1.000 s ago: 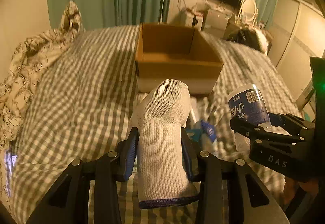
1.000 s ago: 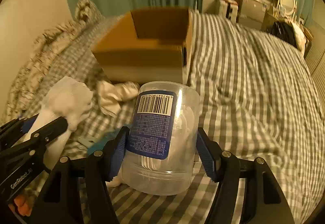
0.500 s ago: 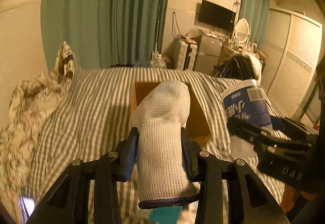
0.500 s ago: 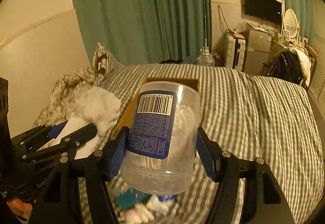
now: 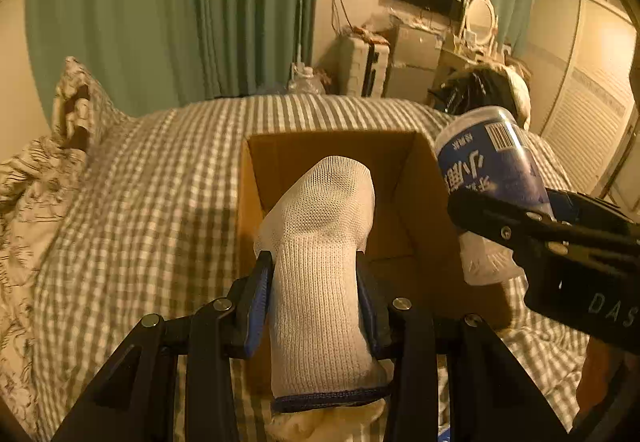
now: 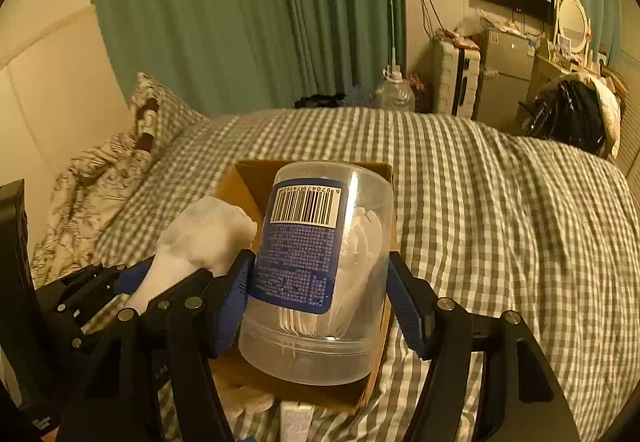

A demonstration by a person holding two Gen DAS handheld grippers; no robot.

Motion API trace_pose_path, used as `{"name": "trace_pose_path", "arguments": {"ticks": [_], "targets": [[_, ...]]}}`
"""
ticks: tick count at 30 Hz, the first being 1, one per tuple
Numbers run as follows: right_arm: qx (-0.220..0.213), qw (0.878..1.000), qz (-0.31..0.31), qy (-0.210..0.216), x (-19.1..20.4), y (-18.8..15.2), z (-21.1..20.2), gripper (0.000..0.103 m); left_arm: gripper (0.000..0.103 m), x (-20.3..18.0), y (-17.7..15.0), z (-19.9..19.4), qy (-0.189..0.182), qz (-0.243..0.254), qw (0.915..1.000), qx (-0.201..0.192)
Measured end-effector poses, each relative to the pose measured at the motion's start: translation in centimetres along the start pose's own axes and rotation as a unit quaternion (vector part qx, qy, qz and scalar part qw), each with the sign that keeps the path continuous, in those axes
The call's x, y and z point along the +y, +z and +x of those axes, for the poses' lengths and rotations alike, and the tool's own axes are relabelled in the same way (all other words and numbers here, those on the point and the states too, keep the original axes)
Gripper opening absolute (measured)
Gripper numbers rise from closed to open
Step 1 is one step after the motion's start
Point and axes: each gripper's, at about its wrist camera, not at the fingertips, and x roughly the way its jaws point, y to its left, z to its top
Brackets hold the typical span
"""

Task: Organize objects
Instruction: 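Carry the sock and bottle into the box and open both tools, then grasp the teal blister pack with the left tool while the right tool grasps the blue tissue pack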

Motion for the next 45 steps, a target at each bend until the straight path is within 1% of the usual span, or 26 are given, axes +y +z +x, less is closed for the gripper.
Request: {"name": "trace_pose_path", "arguments": {"ticks": [3,4,5,6,7,8,9,10,11,12,16,22,27,32,35,41,45], "targets": [[0.008,1.000,0.010,0.013,-0.4,-0.4,1.1,0.065,0.040,0.0,-0.4,1.1,-0.014,0.001,0.9999,0.005],[0.007,1.000,0.014,0.016,-0.5,-0.5,1.1,0.065,0.042,0.1,-0.4,1.3,-0.017,0.000,0.9998,0.006],[0.002,1.000,0.018,0.020,-0.8,-0.5,0.8,0.066,0.045,0.1,-0.5,1.3,-0.020,-0.002,0.9998,0.008],[-0.005,1.000,0.021,0.021,-0.8,-0.6,0.2,0.070,0.049,0.0,-0.6,1.1,-0.022,-0.004,0.9997,0.010],[-0.014,0.999,0.025,0.018,-1.0,-0.5,-0.4,0.078,0.051,0.1,-0.7,1.0,-0.021,-0.004,0.9997,0.011],[-0.023,0.999,0.029,0.017,-1.2,-0.3,-1.4,0.081,0.058,0.1,-0.7,0.6,-0.019,-0.004,0.9998,0.010],[-0.031,0.999,0.031,0.016,-1.4,-0.2,-2.2,0.082,0.069,0.0,-0.7,-0.3,-0.012,-0.002,0.9999,0.003],[-0.039,0.999,0.034,0.016,-1.4,-0.1,-3.3,0.082,0.075,-0.1,-0.7,-1.0,-0.007,-0.001,1.0000,-0.003],[-0.044,0.998,0.036,0.014,-1.4,0.0,-4.5,0.082,0.083,-0.2,-0.8,-1.9,-0.002,0.000,0.9999,-0.011],[-0.049,0.998,0.036,0.010,-1.4,0.0,-5.5,0.082,0.085,-0.3,-0.9,-3.2,0.002,-0.002,0.9998,-0.022],[-0.056,0.998,0.019,-0.021,-1.0,-0.7,-9.9,0.083,0.086,-0.3,-1.6,-6.8,0.005,-0.010,0.9995,-0.031],[-0.065,0.997,-0.006,-0.034,0.0,-3.7,-15.7,0.084,0.088,-1.2,-4.4,-11.2,0.024,-0.003,0.9992,-0.033],[-0.054,0.998,-0.020,-0.038,1.0,-7.2,-17.4,0.084,0.088,-2.0,-8.2,-13.2,0.032,-0.003,0.9992,-0.022],[-0.023,0.999,-0.017,-0.044,1.4,-10.9,-16.5,0.084,0.088,-1.8,-11.9,-13.3,0.047,-0.003,0.9989,-0.004],[0.007,0.999,-0.009,-0.048,1.3,-13.3,-14.8,0.084,0.088,-1.5,-14.1,-12.4,0.045,-0.008,0.9989,0.012],[0.069,0.996,-0.006,-0.060,1.0,-16.7,-10.6,0.084,0.088,-1.6,-17.7,-9.3,0.044,0.004,0.9973,0.058],[0.090,0.994,-0.003,-0.061,0.8,-17.8,-8.5,0.084,0.088,-2.0,-19.6,-6.7,0.047,0.024,0.9943,0.092]]}}
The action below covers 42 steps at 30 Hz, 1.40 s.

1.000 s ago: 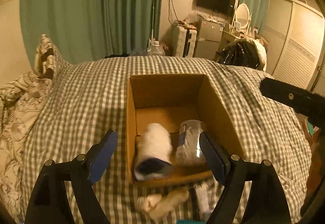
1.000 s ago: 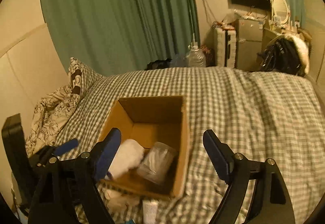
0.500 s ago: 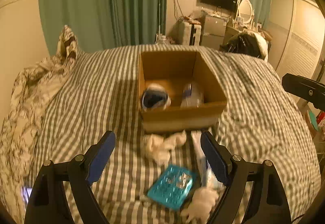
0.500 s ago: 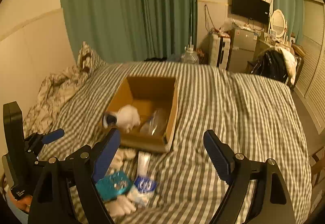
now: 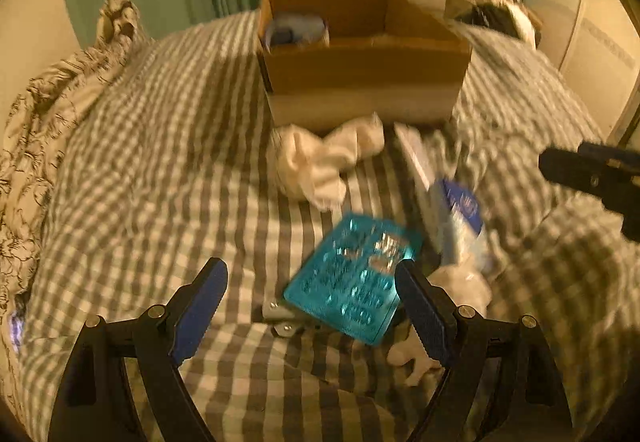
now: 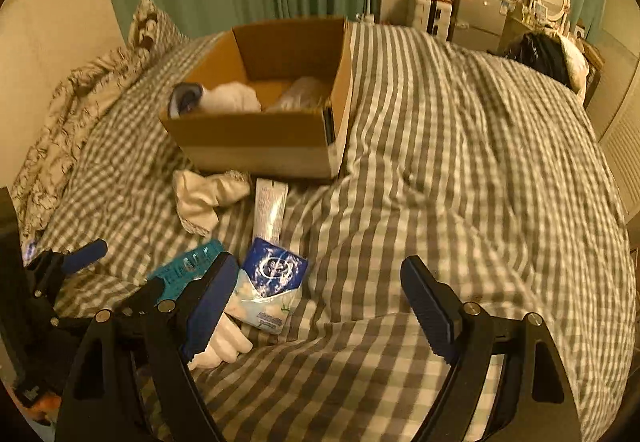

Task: Organize objects
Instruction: 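Grasp the teal blister pack with the left tool while the right tool grasps the blue tissue pack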

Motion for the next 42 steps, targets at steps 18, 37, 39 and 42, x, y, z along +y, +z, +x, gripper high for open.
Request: {"name": "trace_pose_path", "arguments": {"ticks": [18,37,39,42], "targets": [[0.104,0.994,0.017,0.037,1.2,-0.8,8.1,0.084,0.088,-0.5,0.4,6.7,-0.076,-0.002,0.9910,0.110],[0.075,0.995,0.005,0.072,2.4,-0.9,7.2,0.037,0.067,-0.3,-0.2,4.0,-0.092,0.005,0.9923,0.082],[0.065,0.995,0.006,0.075,2.1,-0.8,6.4,0.031,0.067,-0.2,-0.3,3.0,-0.085,0.009,0.9938,0.071],[0.047,0.996,0.006,0.076,2.0,-0.8,5.1,0.026,0.067,0.0,-0.6,1.7,-0.074,0.012,0.9956,0.056]]}}
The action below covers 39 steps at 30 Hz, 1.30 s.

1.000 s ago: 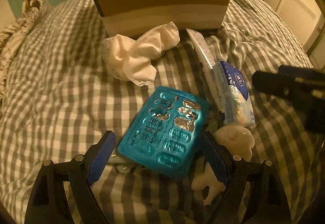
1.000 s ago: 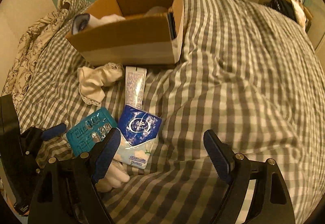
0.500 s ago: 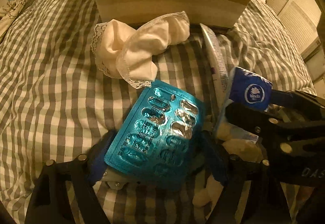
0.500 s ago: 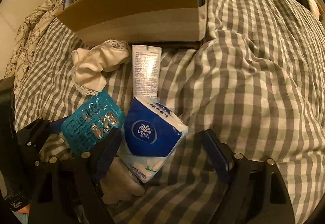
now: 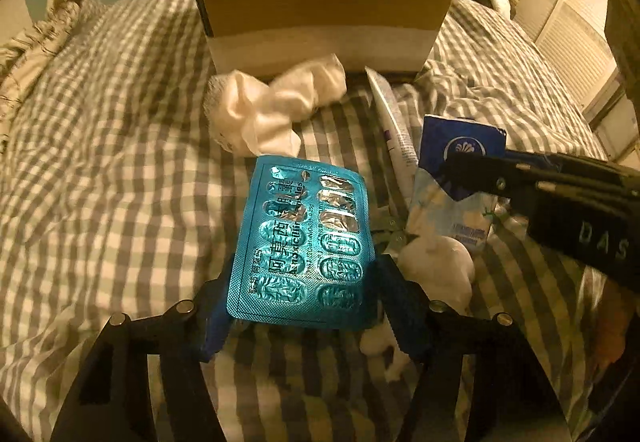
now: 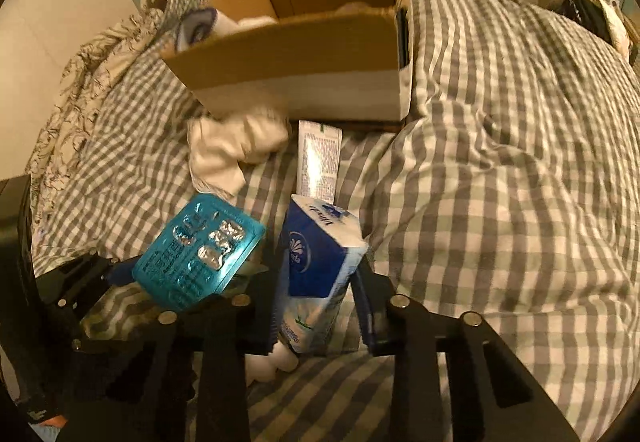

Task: Organize objects
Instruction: 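Grasp the teal blister pack with the left tool while the right tool grasps the blue tissue pack, then lower the blister pack and tissue pack into the box and release both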

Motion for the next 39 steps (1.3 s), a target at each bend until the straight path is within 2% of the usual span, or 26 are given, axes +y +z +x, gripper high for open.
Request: {"name": "trace_pose_path", "arguments": {"ticks": [8,17,20,30,39], "targets": [[-0.048,0.999,-0.017,-0.005,0.9,-0.2,-4.4,0.024,0.067,-0.2,-0.3,-3.5,0.016,-0.015,0.9993,-0.031],[-0.101,0.994,-0.035,-0.002,1.7,-0.1,-9.4,0.024,0.067,-0.3,1.8,-8.3,0.032,-0.032,0.9950,-0.089],[-0.118,0.992,-0.041,-0.004,2.1,0.6,-10.4,0.024,0.067,-0.3,3.4,-9.4,0.035,-0.029,0.9930,-0.109],[-0.170,0.983,-0.066,-0.012,2.5,7.3,-12.3,0.024,0.067,0.6,10.7,-11.3,0.042,-0.015,0.9859,-0.161],[-0.192,0.979,-0.073,-0.014,2.1,14.7,-11.2,0.024,0.067,1.6,17.4,-8.6,0.033,-0.017,0.9854,-0.166]]}}
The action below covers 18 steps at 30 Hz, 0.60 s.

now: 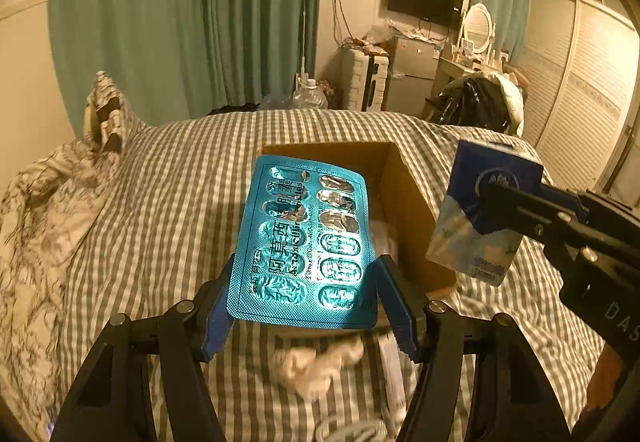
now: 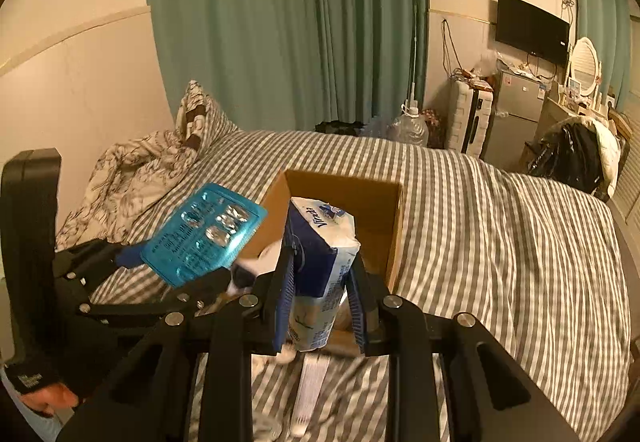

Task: Organize objects
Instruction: 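Lower the blister pack and tissue pack into the box and release both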

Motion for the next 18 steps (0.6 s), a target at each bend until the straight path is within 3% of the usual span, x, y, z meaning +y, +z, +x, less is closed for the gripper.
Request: {"name": "trace_pose_path", "arguments": {"ticks": [9,15,17,18], "targets": [[0.015,0.999,0.030,-0.008,-3.4,3.2,7.2,0.024,0.067,-0.7,3.6,7.6,-0.006,0.023,0.9996,0.015],[0.034,0.998,0.055,0.005,-5.3,2.8,10.7,0.029,0.068,-0.2,3.9,10.8,-0.009,0.021,0.9995,0.021],[0.032,0.997,0.068,0.017,-5.9,2.6,10.7,0.043,0.069,-0.2,3.8,11.1,-0.012,0.027,0.9993,0.025],[0.029,0.997,0.072,0.017,-6.3,2.5,10.4,0.055,0.072,-0.3,3.7,11.1,-0.012,0.029,0.9991,0.028]]}}
